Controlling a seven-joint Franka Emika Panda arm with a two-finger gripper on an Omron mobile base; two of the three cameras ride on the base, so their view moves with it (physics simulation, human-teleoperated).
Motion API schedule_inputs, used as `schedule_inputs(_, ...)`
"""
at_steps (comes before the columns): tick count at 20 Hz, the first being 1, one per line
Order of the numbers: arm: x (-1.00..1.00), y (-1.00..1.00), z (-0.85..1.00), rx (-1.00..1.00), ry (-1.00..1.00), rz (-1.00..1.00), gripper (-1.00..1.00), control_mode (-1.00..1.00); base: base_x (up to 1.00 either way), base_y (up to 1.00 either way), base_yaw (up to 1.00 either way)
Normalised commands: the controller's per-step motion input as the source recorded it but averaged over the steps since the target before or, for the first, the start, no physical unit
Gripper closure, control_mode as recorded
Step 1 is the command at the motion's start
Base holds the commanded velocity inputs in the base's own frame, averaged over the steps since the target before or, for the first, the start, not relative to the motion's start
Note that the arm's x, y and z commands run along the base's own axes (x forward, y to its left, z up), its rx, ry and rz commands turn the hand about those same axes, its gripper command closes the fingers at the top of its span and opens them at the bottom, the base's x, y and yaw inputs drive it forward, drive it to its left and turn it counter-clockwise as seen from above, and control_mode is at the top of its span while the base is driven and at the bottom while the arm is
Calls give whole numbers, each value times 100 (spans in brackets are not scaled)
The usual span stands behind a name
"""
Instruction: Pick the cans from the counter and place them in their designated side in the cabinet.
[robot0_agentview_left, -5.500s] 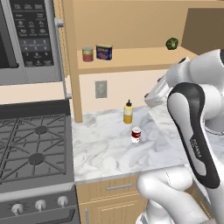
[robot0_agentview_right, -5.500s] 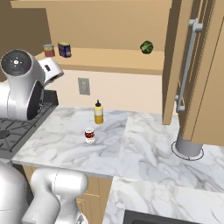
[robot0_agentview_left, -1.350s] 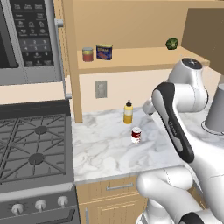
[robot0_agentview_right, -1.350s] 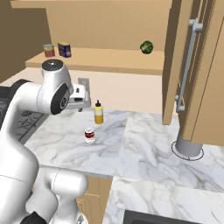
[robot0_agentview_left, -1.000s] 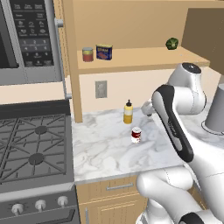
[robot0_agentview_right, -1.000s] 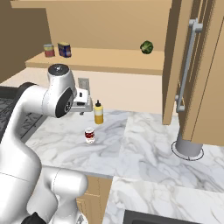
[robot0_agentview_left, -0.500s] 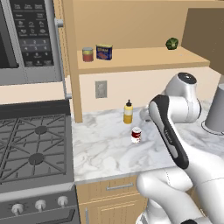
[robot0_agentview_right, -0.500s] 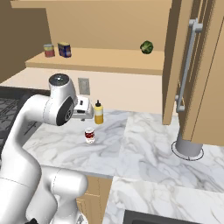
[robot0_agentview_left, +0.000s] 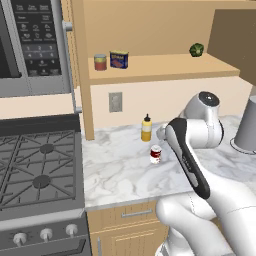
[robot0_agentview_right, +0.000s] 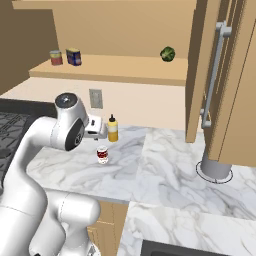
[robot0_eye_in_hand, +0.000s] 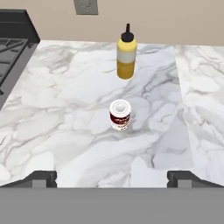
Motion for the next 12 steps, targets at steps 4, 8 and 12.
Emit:
schedule_inputs(4,24,3,-11,0,-3,-4,-100,-100,0,0,0)
schedule_inputs(8,21,1,-6,0,-1,-3,-100,-100,0,0,0)
schedule_inputs(12,14,0,-5,0,2,-3,-100,-100,0,0,0)
